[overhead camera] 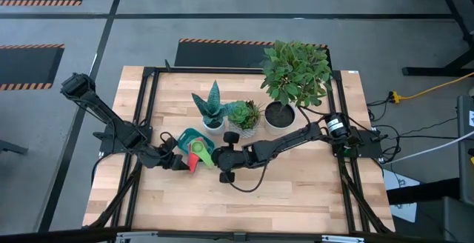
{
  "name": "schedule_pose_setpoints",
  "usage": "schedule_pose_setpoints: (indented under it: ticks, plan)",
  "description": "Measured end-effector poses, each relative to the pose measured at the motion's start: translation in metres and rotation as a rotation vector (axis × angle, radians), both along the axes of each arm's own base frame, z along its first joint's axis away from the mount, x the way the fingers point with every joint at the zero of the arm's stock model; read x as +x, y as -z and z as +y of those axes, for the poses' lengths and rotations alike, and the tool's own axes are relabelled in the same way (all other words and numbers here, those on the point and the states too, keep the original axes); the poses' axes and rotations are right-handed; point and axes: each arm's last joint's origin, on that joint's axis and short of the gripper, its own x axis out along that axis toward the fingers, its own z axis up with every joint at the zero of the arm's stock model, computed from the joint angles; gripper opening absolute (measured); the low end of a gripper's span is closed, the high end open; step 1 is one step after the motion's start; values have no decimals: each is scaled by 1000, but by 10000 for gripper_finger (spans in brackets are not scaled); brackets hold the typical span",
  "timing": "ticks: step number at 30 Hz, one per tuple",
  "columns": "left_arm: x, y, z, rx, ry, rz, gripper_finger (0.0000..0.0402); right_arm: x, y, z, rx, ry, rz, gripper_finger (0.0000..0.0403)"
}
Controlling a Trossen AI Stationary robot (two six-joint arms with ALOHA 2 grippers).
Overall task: Nest measuring cups in basket
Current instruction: Put the stacked measuring cups into the blue bin
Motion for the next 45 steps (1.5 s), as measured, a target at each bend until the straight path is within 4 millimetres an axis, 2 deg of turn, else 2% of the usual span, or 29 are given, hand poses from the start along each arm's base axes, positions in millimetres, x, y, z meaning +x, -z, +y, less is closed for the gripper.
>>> schedule_pose_setpoints:
  ticks: [4, 10, 15, 20, 23, 27, 31, 36, 45]
  plan:
    - [0, 0, 0, 5, -9, -4, 160, 2, -2, 3, 85, -46, -21, 62]
    - [0, 0, 0, 5, -9, -4, 160, 5, -4, 4, 97, -57, -58, 62]
    - [0, 0, 0, 2, -3, -2, 160, 2, -6, 1, -25, -45, -35, 62]
    - [0, 0, 0, -5, 10, 4, 160, -3, -22, -3, -157, 5, -50, 62]
    - [0, 0, -1, -9, 16, 7, 160, -5, -21, -4, -176, 25, -23, 62]
    - [0, 0, -1, -9, 17, 7, 160, -4, -12, -4, -113, 39, -5, 62]
    - [0, 0, -1, -9, 17, 7, 160, -2, 6, -5, -70, 35, 41, 62]
    - [0, 0, 0, -9, 17, 7, 160, 1, 15, -4, -43, 29, 39, 62]
    - [0, 0, 0, -6, 10, 5, 160, 17, 8, 7, 166, -100, -145, 62]
